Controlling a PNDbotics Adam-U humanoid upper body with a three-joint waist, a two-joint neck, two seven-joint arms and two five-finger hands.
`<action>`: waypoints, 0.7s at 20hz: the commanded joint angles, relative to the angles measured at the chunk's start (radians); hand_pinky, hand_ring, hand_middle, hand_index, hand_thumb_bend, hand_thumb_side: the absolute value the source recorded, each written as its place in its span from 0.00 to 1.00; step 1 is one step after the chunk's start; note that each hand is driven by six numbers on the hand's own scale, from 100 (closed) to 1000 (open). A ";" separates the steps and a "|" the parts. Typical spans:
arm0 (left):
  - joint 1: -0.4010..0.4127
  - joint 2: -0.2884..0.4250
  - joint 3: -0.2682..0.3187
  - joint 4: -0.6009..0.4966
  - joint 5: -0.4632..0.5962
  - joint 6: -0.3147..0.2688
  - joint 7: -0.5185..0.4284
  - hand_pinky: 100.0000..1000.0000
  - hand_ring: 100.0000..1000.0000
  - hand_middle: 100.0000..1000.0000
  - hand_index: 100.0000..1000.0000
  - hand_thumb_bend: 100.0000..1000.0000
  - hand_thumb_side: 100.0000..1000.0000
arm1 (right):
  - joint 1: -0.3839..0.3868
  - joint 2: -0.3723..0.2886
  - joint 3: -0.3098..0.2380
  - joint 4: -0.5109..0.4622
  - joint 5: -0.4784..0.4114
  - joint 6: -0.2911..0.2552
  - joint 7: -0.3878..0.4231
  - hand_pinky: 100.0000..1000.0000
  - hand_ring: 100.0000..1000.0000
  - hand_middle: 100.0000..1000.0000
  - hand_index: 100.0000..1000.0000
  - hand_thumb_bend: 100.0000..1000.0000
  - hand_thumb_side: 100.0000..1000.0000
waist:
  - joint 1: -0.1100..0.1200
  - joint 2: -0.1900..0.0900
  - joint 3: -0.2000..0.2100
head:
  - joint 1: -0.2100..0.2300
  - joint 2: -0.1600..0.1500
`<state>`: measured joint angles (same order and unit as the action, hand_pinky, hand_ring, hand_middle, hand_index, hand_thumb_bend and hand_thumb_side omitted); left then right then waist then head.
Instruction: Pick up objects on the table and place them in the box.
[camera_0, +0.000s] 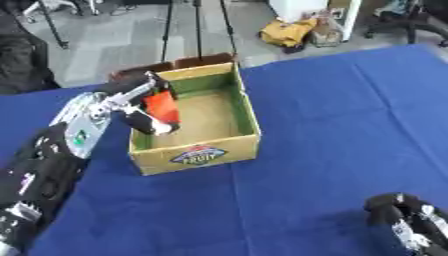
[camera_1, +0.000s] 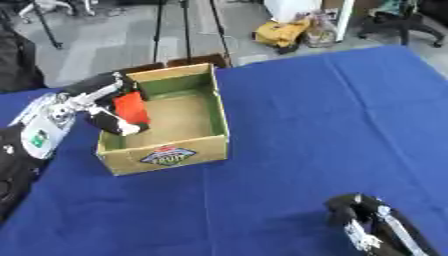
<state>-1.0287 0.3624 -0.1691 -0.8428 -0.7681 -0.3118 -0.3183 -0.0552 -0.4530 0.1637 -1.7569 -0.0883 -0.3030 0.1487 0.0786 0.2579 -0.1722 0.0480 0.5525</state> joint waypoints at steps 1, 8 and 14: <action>-0.011 -0.006 0.006 0.009 -0.009 -0.009 0.007 0.00 0.22 0.19 0.39 0.18 0.09 | -0.012 -0.016 -0.001 -0.019 0.012 -0.004 0.002 0.74 0.47 0.35 0.66 0.00 0.56 | -0.009 -0.014 -0.001 | 0.004 -0.010; -0.002 -0.029 -0.009 0.006 0.009 -0.041 -0.014 0.15 0.35 0.33 0.53 0.46 0.18 | -0.013 -0.015 -0.001 -0.018 0.011 -0.005 0.004 0.74 0.47 0.35 0.66 0.00 0.57 | -0.012 -0.014 0.001 | 0.008 -0.010; -0.004 -0.027 -0.017 -0.028 0.032 -0.078 -0.005 0.31 0.47 0.43 0.66 0.90 0.78 | -0.012 -0.015 -0.001 -0.018 0.008 -0.005 0.006 0.74 0.47 0.35 0.66 0.00 0.56 | -0.013 -0.018 0.003 | 0.008 -0.011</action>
<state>-1.0129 0.3181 -0.1865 -0.8467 -0.7454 -0.3792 -0.3271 -0.0614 -0.4530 0.1672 -1.7570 -0.0867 -0.3058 0.1518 0.0725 0.2594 -0.1707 0.0523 0.5522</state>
